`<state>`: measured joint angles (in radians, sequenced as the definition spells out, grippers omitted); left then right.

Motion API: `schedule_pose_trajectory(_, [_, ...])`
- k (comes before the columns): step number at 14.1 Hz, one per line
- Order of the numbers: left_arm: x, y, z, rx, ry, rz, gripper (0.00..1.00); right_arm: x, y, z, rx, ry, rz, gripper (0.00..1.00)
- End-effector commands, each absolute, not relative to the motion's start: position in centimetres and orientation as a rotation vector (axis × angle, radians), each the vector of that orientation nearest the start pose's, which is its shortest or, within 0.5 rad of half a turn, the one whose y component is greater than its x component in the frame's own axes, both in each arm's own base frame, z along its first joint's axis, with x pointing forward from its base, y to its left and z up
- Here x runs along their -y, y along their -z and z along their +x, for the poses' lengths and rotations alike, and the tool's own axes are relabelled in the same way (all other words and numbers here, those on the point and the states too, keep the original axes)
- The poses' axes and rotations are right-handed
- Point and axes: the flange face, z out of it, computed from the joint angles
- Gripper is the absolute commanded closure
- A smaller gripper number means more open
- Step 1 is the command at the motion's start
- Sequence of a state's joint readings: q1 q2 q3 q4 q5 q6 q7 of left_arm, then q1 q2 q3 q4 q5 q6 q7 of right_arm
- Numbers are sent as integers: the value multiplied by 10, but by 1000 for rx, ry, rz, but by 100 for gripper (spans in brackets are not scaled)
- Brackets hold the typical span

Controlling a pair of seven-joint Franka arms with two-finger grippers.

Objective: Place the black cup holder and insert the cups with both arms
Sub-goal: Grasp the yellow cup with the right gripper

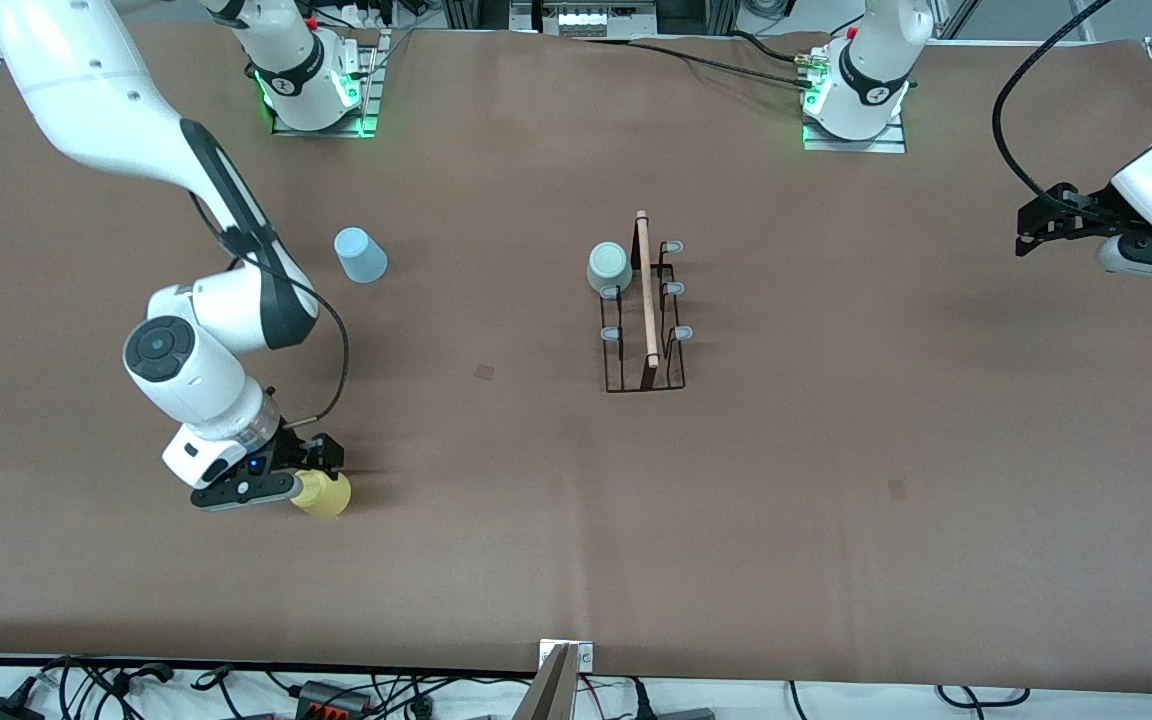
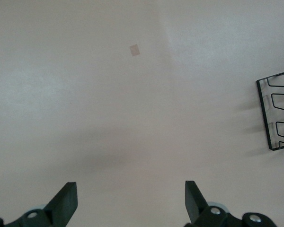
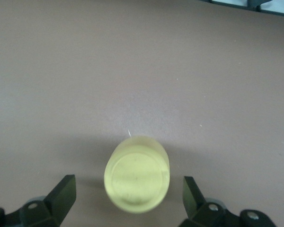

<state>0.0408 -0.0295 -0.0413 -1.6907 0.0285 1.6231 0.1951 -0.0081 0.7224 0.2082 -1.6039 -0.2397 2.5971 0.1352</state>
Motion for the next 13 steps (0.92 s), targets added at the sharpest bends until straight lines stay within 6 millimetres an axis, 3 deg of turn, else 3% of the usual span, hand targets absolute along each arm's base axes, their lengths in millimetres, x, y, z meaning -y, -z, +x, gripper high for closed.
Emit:
schedule_pose_trajectory(1, [2, -595, 546, -298, -67, -3111, 0, -119, -225, 719, 317, 504, -3061, 0])
schedule_pose_trajectory(4, [2, -595, 546, -298, -67, -3111, 0, -117, -218, 719, 335, 504, -3068, 0])
schedule_pose_trajectory(5, [0, -595, 546, -296, -67, -3111, 0, -116, -219, 719, 375, 508, -3074, 43])
schedule_pose_trajectory(6, [2, -595, 546, -298, -67, -3111, 0, -113, -219, 720, 370, 508, -3075, 67])
schedule_pose_trajectory(9, [2, -595, 546, -298, -67, -3111, 0, -112, -222, 719, 374, 500, -3081, 89])
schedule_pose_trajectory(11, [2, -595, 546, -301, -67, -3110, 0, -119, -259, 716, 394, 449, -3119, 92])
schedule_pose_trajectory(13, [2, -595, 546, -298, -67, -3111, 0, -145, -320, 699, 416, 331, -3171, 92])
